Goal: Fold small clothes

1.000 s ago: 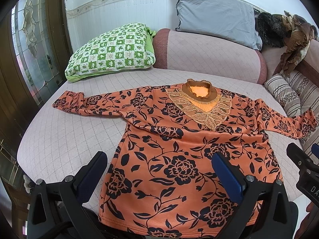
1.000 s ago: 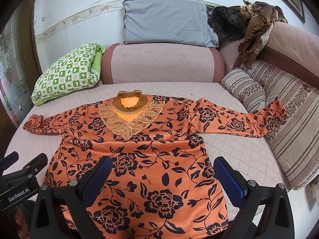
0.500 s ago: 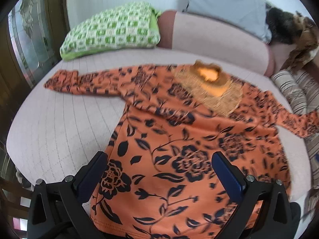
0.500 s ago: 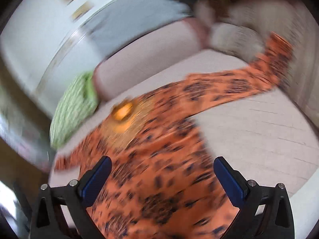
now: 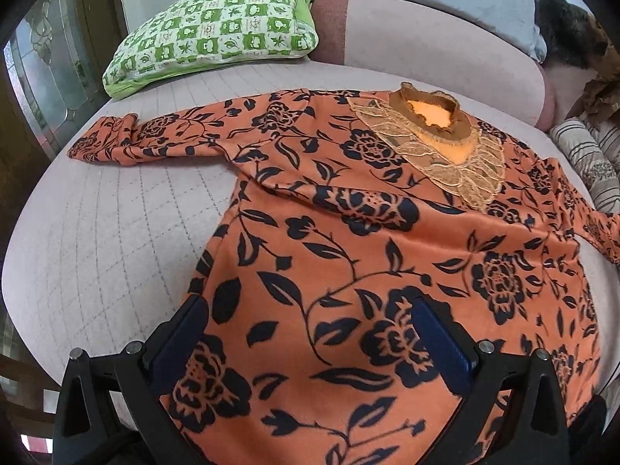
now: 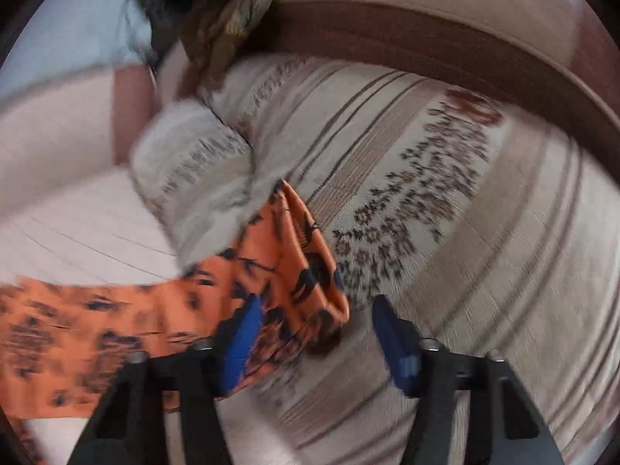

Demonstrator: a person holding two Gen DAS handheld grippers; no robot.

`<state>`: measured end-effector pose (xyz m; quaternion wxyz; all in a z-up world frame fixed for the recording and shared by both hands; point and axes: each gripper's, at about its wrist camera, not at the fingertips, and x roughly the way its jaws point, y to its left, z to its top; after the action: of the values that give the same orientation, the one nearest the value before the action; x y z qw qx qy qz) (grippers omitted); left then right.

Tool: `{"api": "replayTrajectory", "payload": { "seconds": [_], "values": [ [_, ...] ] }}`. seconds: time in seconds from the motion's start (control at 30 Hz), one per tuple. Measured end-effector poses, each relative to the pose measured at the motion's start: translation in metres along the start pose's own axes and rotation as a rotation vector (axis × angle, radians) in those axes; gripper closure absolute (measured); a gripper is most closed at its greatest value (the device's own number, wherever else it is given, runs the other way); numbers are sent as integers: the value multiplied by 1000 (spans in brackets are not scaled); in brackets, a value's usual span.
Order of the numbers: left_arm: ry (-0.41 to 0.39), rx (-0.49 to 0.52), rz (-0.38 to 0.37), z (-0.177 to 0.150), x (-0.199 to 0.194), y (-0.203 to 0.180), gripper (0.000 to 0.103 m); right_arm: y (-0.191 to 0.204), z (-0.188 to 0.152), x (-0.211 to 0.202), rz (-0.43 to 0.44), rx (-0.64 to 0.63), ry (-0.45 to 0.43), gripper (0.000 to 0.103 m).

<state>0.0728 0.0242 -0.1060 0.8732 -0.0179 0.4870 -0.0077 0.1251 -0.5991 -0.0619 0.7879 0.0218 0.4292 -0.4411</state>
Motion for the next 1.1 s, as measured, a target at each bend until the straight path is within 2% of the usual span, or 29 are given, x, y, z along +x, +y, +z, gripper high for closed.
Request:
{"api": "replayTrajectory", "payload": {
  "seconds": [0.03,0.07,0.1,0.17,0.27,0.37,0.4,0.5,0.53,0.63,0.7,0.73,0.77,0.8,0.83,0.87,0.93,1.0,1.1],
  "values": [
    [1,-3,-3,1,1,3,0,1,3,6,0,6,18,74],
    [-1,-10,-4,1,2,6,0,0,7,9,16,20,27,88],
    [-7,-20,-6,2,2,11,0,0,12,8,66,43,48,96],
    [-25,-45,-13,2,1,22,0,4,23,-10,177,57,45,96],
    [-59,-83,-16,2,0,39,0,24,44,-74,371,32,-34,96],
    [-96,-117,6,3,-5,55,0,60,62,-162,603,14,-110,96],
    [-112,-131,9,2,-8,62,0,81,66,-202,711,6,-137,96],
    [-147,-150,25,-3,-17,82,0,139,58,-291,959,-16,-171,96],
    [-155,-152,37,-5,-20,90,0,158,53,-314,1016,-28,-183,96],
    [-164,-155,65,-9,-23,107,0,222,27,-366,1167,-64,-167,95],
    [-162,-165,81,-12,-24,121,0,267,-3,-378,1245,-67,-106,92],
    [-162,-175,85,-12,-23,128,0,287,-16,-377,1272,-91,-79,91],
    [-158,-184,88,-12,-22,133,0,314,-35,-373,1280,-150,-48,83],
    [-152,-190,87,-11,-20,136,0,336,-56,-363,1271,-201,-12,57],
    [-146,-194,84,-9,-19,137,0,352,-70,-352,1255,-246,30,36],
    [-143,-196,81,-7,-18,138,0,364,-87,-334,1234,-280,81,21],
    [-150,-189,65,2,-19,135,0,357,-106,-304,1213,-278,137,21],
    [-161,-172,39,14,-19,125,0,332,-110,-281,1197,-250,144,21],
    [-166,-134,-36,43,-13,99,0,274,-87,-232,1129,-159,118,21]
  ]
}}
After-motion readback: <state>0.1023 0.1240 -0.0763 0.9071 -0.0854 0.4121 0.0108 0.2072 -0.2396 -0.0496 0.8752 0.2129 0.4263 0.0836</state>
